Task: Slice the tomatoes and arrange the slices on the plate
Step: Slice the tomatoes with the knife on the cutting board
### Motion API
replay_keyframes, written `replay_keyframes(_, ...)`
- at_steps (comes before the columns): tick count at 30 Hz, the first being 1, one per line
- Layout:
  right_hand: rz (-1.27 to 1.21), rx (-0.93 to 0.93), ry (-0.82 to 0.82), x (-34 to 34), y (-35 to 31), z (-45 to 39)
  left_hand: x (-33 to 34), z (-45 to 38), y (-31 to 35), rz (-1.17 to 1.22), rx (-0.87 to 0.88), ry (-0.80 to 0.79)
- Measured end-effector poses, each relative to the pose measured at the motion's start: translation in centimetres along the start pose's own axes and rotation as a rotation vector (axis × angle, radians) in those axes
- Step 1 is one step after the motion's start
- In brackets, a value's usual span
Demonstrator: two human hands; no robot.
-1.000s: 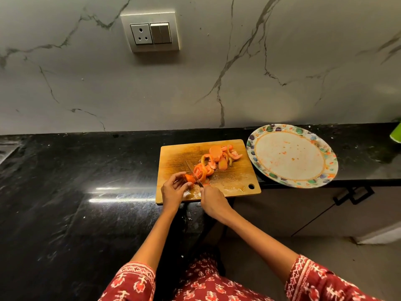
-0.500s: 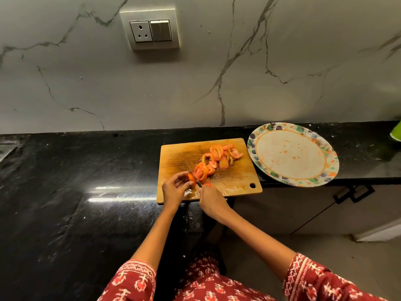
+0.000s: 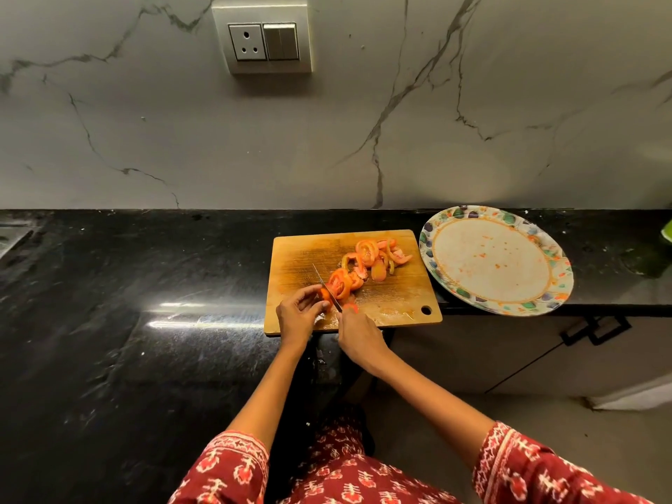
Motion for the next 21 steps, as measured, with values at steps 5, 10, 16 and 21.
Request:
replay_keyframes(5, -0.002, -0.009, -0.018, -0.2, -1.3, -1.7, -0.2, 0.0, 0.1, -0.007, -0.005, 0.007)
replay_keyframes(10, 0.026, -0.042, -0.047, 1.0, 0.4, -0.2, -0.6, -0.2, 0.1, -0.008, -0.022, 0.017)
replay_keyframes(16, 0.036, -0.027, -0.035, 0.7, 0.1, -1.0, -0.2, -0.1, 0.2, -0.012, -0.016, 0.023)
replay_keyframes(21, 0.09, -0.048, -0.052, 0.8, 0.2, -1.2, -0.2, 0.0, 0.5, 0.001, -0.012, 0.061)
Point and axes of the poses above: each hand's wrist, its own z-axis away from the middle knuckle, its own x-axis out of the palm, y = z × x, the point moved 7 cm from there along -z, towards the middle knuckle, and after that the axes turned 11 degrees about -y, right-handed, at the moved point
